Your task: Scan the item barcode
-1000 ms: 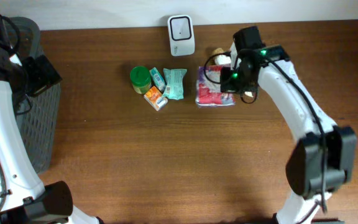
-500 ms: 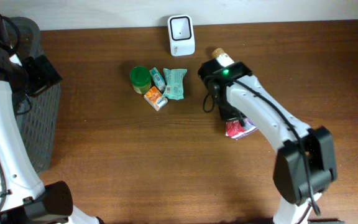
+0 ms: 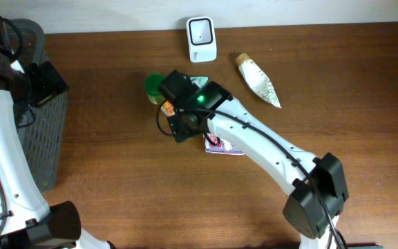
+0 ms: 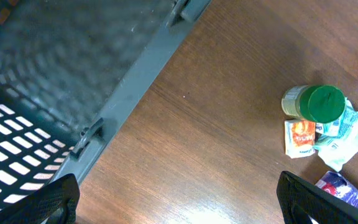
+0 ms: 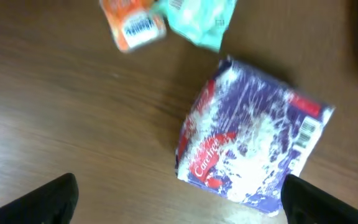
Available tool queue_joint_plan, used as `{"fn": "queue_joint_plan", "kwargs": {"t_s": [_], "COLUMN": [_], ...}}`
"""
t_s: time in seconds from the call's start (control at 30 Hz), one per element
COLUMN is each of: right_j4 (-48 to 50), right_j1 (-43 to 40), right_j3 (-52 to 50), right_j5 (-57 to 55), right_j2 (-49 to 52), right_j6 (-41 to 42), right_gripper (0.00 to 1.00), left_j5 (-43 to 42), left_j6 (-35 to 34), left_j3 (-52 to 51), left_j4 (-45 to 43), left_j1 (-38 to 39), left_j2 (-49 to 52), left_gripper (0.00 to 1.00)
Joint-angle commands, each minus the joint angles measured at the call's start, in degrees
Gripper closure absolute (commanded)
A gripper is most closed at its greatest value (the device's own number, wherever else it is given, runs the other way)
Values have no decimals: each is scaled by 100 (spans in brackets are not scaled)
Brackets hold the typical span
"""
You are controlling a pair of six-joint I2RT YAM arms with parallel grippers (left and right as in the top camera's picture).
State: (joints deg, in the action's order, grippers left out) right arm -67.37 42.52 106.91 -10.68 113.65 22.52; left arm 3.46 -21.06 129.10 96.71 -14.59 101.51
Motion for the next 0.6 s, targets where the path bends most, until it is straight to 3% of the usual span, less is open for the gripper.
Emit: {"fn": "queue_joint_plan", "kwargs": {"t_s": [0.0,0.1,0.2,0.33,0.37,0.4,0.43,0.47,0.53,0.57], "right_j4": [-365,-758,-1274,-1333,-1266,-1189,-1172,-1169,-1058,-905], "right_j1": [-400,-1106,-1884,-2459,-2459,-2446,-2415,-2400,-2319,-2262], "right_j3": [595,579,372,-675,-955,-1213,-1447,-1641,-2057,-2212], "right_j5": [-249,-131,688,1534,1648,1703,1729,1744,1784,1784], "right_j2": [-4,2,2,2,2,2,2,2,2,2], "right_j6": [24,22,22,-278,-275,-275,-275,-273,-271,-271], "right_gripper": [1,1,1,0,13,42,64,80,96,96], "left_j5": [44,44,44,44,44,44,44,44,44,44], "left_j6": [-79,-79,-79,-79,-79,-79,-79,-79,-79,-79], "left_j3": [-7,-7,-7,-7,-7,-7,-7,-7,-7,-7], "left_j4": [2,2,2,2,2,2,2,2,2,4], "left_j1": [-22,-22,-20,-22,-22,-22,-22,-22,-22,-22], "left_j2": [-125,-125,-125,-125,-125,-125,-125,-125,-125,-125], "left_gripper": [1,1,1,1,1,1,1,1,1,1]}}
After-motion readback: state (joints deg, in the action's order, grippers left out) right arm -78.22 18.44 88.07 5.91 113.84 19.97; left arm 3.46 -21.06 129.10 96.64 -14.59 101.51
